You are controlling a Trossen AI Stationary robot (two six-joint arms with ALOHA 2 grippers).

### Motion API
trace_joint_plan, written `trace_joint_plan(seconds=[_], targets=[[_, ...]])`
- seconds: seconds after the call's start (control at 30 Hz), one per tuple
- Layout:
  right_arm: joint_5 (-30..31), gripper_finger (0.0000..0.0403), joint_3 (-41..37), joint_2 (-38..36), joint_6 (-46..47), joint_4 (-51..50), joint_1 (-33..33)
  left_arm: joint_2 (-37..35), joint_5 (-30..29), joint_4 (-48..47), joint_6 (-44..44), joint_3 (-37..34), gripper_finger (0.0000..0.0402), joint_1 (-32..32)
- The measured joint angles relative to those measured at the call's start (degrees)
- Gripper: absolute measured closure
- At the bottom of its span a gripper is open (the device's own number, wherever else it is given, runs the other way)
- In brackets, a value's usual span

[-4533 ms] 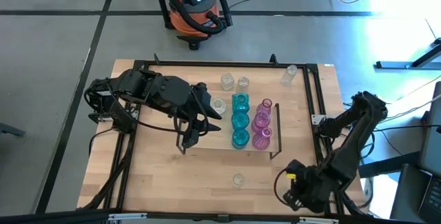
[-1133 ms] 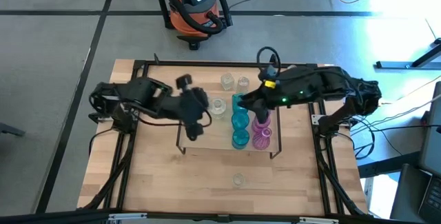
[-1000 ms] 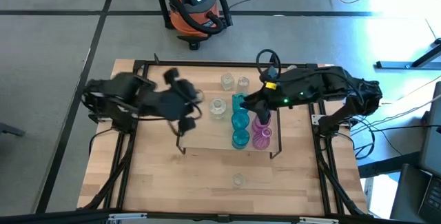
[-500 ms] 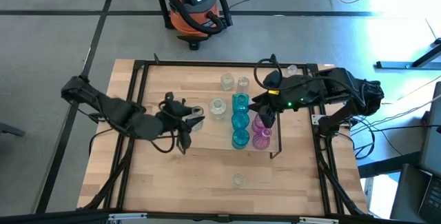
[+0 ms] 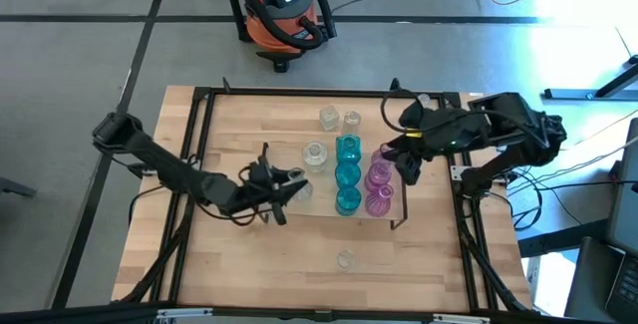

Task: Sort vases onto shelf
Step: Put the bottom right transparent vase on the shelf

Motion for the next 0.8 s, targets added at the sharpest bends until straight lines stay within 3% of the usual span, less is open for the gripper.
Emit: trace_joint_plan(seconds=[0.27,0.47,0.63,0.8], targets=[[-0.33,0.0253,0.02,-3.51,0.08,-1.26,-0.02,5.67,2.47,0.55,1.21,1.6,0.0291,3.56],[0.18,0.0253,0.02,-4.95,1.0,-2.38,-0.02,7.77,9.75,1.09,0.83,1.62,0.0291,6.73],[0.21,0.0253,0.02,-5.12,1.31,-3.96,-0.02,7.9,10.12,0.94,0.85,1.62,0.0291,8.0],[0.26,0.0253,0.02,-5.12,1.31,-3.97,-0.02,7.9,10.24,0.81,1.1,1.64,0.0253,8.62]])
